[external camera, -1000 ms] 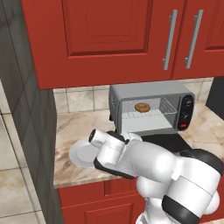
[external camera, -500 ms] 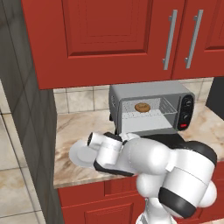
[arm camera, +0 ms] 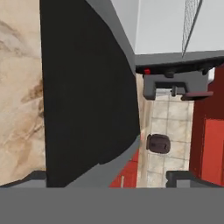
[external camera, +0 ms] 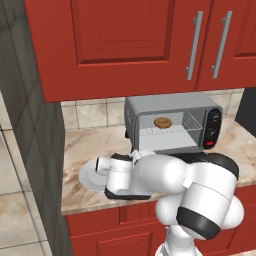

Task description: Pick up the bagel from the plate, place it on the toaster oven rack, close the door, and set the timer.

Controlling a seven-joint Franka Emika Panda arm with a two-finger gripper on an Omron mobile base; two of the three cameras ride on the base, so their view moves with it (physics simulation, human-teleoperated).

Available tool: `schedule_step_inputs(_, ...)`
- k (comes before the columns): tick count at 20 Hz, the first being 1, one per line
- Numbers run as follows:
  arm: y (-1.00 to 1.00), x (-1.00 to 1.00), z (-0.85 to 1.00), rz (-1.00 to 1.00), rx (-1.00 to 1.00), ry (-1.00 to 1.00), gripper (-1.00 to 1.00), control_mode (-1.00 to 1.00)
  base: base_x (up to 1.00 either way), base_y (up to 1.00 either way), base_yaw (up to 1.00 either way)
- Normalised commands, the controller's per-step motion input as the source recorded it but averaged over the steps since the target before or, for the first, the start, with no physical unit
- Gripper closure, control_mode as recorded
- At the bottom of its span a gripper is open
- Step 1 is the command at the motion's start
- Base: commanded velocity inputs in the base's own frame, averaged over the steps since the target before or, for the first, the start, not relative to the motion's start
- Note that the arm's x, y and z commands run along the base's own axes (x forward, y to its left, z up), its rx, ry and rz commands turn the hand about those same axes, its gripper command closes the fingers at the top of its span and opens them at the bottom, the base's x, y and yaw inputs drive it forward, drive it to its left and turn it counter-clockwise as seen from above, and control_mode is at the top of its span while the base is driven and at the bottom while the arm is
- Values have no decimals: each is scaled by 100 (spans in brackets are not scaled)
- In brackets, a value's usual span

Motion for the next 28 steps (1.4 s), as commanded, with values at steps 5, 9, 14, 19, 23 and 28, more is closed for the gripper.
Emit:
schedule_step_inputs(5,-16,19,50,4,-19,0,-100,-100,0,0,0)
schedule_step_inputs(9,-23,22,45,13,-19,0,-100,-100,0,0,0)
schedule_step_inputs(14,-33,31,36,24,-18,0,-100,-100,0,0,0)
schedule_step_inputs(19,-37,30,33,35,-16,2,-100,-100,0,0,0)
schedule_step_inputs(23,-26,11,31,43,-18,6,-100,-100,0,0,0)
schedule_step_inputs(28,-5,20,38,41,-20,11,-100,-100,0,0,0)
